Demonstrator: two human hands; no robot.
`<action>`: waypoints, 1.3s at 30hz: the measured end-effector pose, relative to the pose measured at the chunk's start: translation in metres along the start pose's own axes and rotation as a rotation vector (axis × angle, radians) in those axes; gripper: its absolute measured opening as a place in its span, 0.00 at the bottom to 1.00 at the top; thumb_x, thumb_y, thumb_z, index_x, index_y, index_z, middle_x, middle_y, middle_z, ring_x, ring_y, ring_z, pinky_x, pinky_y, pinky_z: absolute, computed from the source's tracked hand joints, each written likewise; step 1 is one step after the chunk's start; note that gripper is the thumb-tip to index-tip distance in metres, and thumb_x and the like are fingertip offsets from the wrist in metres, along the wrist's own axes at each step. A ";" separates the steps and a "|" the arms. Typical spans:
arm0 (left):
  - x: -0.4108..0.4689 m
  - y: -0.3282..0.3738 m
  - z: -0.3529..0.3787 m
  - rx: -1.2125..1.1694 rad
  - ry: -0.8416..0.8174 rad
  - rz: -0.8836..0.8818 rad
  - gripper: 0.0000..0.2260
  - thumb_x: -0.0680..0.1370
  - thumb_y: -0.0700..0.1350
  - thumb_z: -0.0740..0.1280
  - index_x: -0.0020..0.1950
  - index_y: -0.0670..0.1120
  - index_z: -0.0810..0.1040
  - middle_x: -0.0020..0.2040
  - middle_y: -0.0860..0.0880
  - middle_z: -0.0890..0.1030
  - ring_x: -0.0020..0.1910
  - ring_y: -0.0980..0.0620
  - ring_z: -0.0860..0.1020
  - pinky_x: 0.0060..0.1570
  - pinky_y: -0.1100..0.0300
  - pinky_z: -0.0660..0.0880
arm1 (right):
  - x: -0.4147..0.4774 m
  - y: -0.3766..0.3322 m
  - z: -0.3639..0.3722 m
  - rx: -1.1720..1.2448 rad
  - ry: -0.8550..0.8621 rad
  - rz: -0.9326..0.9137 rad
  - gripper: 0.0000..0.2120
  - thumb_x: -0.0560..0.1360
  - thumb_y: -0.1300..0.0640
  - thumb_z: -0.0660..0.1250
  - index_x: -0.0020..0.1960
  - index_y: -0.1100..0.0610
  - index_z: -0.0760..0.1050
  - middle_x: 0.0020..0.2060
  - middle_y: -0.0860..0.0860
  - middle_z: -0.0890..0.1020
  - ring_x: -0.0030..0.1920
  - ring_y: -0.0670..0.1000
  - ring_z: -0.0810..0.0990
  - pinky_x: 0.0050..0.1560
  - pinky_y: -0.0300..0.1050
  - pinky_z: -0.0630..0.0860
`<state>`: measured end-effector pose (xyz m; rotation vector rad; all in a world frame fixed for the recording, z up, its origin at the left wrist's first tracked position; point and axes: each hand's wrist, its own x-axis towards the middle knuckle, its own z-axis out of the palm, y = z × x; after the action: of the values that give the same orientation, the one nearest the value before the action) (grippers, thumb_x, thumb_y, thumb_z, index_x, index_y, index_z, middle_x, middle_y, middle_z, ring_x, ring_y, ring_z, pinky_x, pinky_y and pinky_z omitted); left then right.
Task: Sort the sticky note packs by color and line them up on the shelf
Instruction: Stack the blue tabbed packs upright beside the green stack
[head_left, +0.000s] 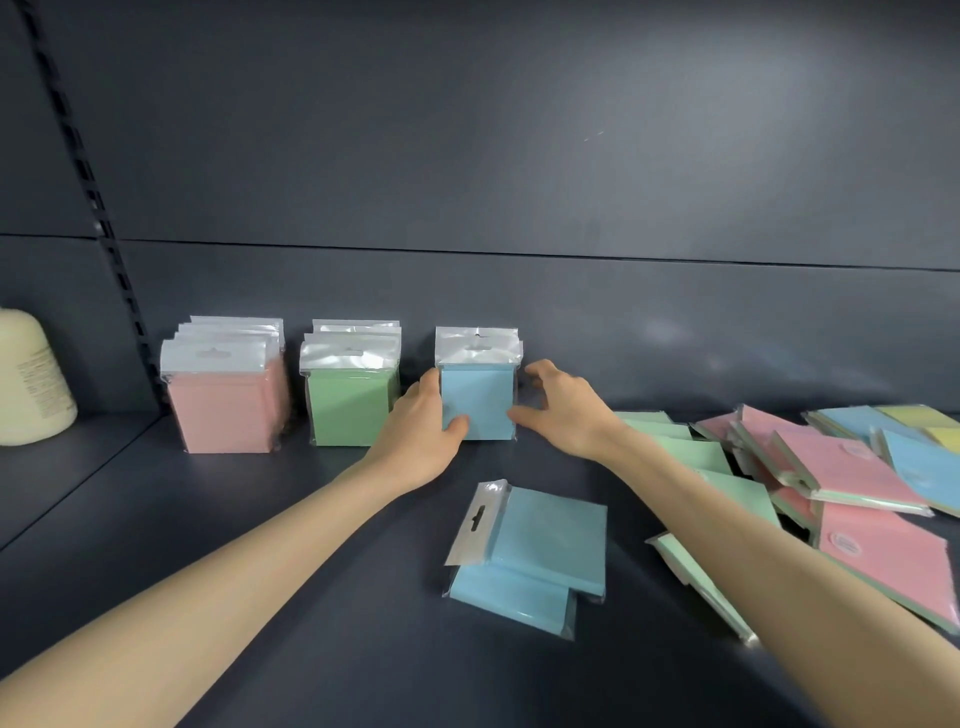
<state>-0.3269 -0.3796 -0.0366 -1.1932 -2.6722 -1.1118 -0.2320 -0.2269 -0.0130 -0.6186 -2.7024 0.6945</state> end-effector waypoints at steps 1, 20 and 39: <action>-0.003 0.003 -0.003 0.010 0.008 0.001 0.19 0.79 0.45 0.62 0.68 0.42 0.64 0.64 0.45 0.73 0.61 0.46 0.72 0.58 0.54 0.70 | -0.004 -0.001 -0.004 -0.007 0.023 -0.009 0.27 0.75 0.50 0.67 0.70 0.57 0.64 0.64 0.55 0.73 0.61 0.57 0.74 0.60 0.51 0.72; -0.137 0.045 -0.021 0.331 -0.221 -0.099 0.23 0.70 0.69 0.62 0.38 0.49 0.72 0.43 0.53 0.70 0.50 0.50 0.68 0.46 0.56 0.69 | -0.115 0.000 -0.029 0.117 -0.367 -0.033 0.19 0.68 0.47 0.74 0.53 0.56 0.77 0.45 0.50 0.81 0.45 0.49 0.79 0.48 0.43 0.74; -0.143 0.056 -0.021 -1.123 0.207 -0.365 0.18 0.75 0.29 0.65 0.61 0.43 0.70 0.57 0.43 0.79 0.52 0.45 0.82 0.46 0.53 0.81 | -0.118 0.004 -0.020 1.053 -0.077 0.009 0.15 0.75 0.63 0.69 0.60 0.60 0.69 0.54 0.53 0.82 0.52 0.52 0.82 0.53 0.47 0.78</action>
<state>-0.1940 -0.4596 -0.0274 -0.4840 -2.0652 -2.7752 -0.1212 -0.2714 -0.0172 -0.3058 -1.9403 1.9255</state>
